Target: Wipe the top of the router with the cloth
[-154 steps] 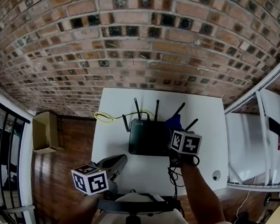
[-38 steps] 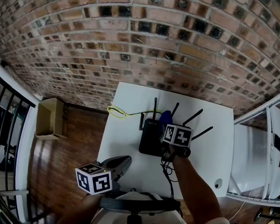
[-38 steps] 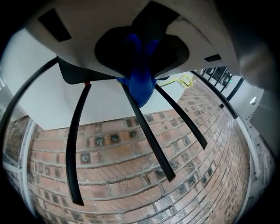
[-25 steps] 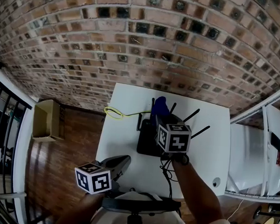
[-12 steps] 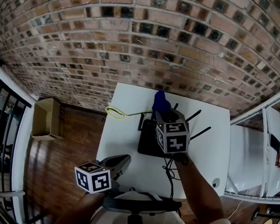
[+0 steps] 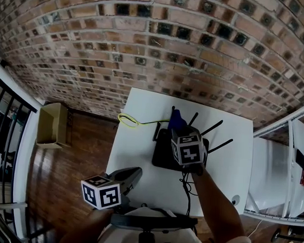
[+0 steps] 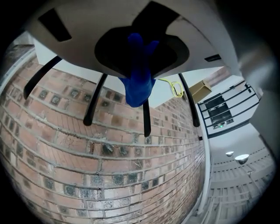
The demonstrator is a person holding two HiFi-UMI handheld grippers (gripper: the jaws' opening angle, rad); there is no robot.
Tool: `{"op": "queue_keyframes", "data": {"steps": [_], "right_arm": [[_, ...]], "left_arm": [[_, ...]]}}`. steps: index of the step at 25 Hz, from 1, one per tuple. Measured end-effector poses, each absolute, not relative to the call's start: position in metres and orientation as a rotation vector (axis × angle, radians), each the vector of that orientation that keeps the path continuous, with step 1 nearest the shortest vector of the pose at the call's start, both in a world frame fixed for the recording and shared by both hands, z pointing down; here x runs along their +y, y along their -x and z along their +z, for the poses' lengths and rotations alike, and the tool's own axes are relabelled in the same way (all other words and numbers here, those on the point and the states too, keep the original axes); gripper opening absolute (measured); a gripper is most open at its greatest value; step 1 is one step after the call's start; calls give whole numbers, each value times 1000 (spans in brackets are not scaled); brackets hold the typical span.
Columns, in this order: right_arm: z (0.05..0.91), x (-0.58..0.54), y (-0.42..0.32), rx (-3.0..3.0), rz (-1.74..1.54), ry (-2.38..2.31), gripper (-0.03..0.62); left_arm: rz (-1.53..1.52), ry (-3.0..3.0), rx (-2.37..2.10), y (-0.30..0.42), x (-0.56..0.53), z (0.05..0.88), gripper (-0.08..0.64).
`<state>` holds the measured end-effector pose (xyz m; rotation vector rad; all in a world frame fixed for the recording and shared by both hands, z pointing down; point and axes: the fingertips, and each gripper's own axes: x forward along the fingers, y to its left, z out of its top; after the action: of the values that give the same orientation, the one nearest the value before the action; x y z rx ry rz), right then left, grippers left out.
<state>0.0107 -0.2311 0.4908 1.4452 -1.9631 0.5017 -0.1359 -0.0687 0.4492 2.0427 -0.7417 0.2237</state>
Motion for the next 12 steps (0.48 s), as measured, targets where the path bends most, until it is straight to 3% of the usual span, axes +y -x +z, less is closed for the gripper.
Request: {"op": "queue_keyframes", "data": {"steps": [12], "right_arm": [[544, -221, -18, -1854, 571, -1339, 135]], "left_arm": [[222, -2027, -767, 140, -69, 451, 28]]}}
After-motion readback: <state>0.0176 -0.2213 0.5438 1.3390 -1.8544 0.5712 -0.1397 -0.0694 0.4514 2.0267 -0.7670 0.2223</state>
